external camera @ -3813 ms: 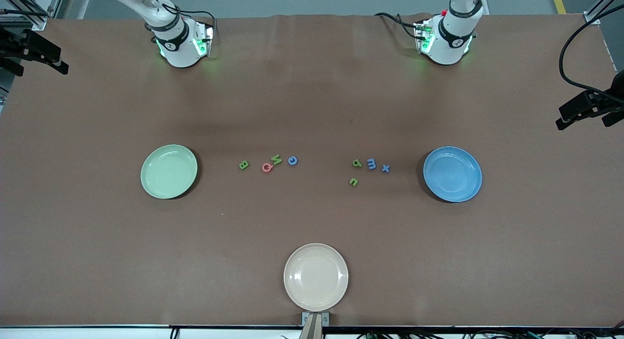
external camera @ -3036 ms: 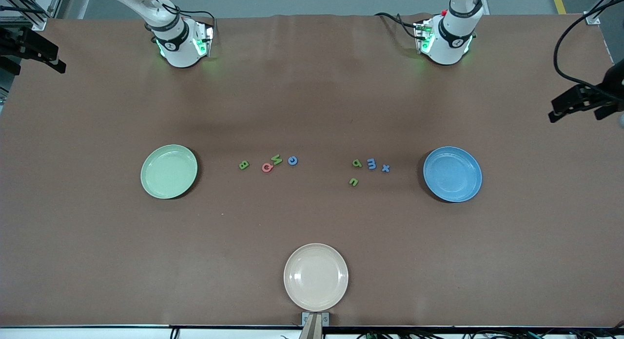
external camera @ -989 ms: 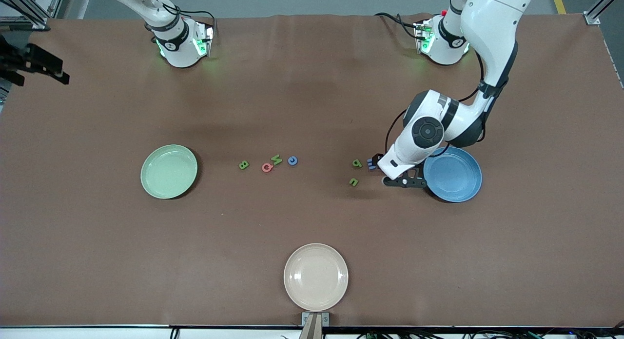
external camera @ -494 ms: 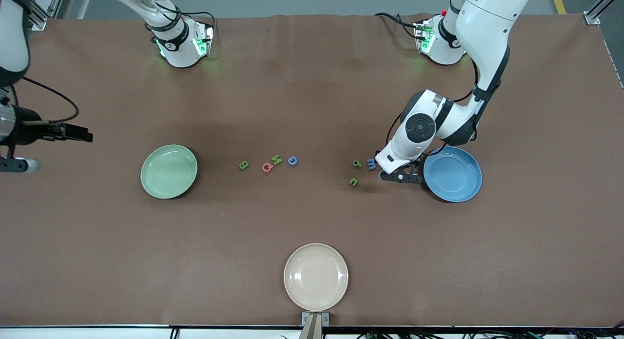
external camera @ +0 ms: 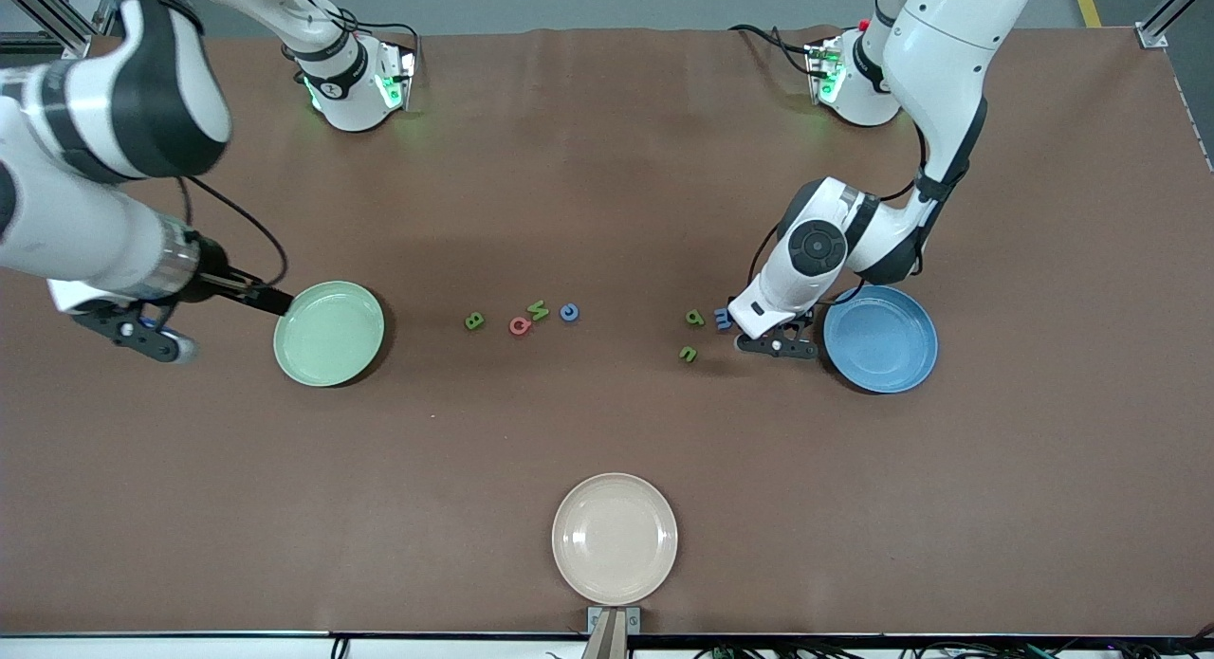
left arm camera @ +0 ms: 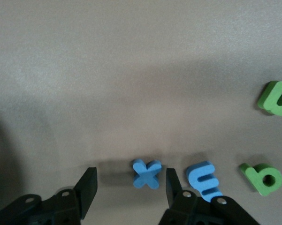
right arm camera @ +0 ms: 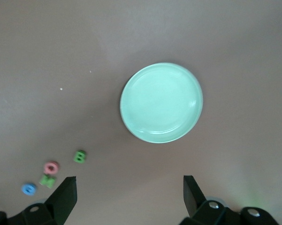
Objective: Sort upper and lower case letters into plates
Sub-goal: 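Grasp the blue x with the left gripper while the right gripper reaches B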
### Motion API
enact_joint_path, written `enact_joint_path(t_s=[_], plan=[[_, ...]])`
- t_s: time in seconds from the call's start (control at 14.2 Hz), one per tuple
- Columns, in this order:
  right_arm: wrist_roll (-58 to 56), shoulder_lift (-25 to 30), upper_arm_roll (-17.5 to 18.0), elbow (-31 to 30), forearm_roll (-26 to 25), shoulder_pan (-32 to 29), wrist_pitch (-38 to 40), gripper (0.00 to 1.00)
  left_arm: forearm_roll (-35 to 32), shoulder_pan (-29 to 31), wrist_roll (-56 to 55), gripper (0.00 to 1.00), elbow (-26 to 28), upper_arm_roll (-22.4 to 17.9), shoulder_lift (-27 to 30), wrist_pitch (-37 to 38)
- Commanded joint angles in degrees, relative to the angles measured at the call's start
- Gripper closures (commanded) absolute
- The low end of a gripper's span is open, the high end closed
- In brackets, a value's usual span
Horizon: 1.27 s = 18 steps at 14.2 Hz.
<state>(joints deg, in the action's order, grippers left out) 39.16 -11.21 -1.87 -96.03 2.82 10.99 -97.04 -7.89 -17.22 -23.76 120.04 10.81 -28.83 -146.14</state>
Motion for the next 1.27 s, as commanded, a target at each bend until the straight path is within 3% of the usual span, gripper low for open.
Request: enact_joint_path(t_s=[0.0,0.42,0.85,1.06,1.2], plan=[[10.56,1.98,-0.41,-9.33,1.48,4.02,-9.44,0.00,-1.69,0.17,0.03,0.37,0.11,0.00,-0.44,-1.25],[26.91,-2.05,-0.41,-22.17,1.48,13.25,-32.30,0.00,-1.69,0.17,-0.06,0.56,-0.07,0.17,-0.44,-1.25],[33.70,-12.86,-0.59,-22.53,1.39,18.27,-46.37,0.05,-1.69,0.08,-0.93,0.75,-0.07,0.17,-0.35,-1.16],[33.79,-15.33,-0.59,-22.80,1.39,18.80,-48.59,0.08,-1.60,-0.01,-2.77,0.92,-0.07,0.17,0.09,-0.72],[33.88,-16.39,-0.50,-22.89,1.39,19.67,-48.68,0.08,-1.60,0.25,-2.96,0.96,-0.07,0.17,1.49,0.67]])
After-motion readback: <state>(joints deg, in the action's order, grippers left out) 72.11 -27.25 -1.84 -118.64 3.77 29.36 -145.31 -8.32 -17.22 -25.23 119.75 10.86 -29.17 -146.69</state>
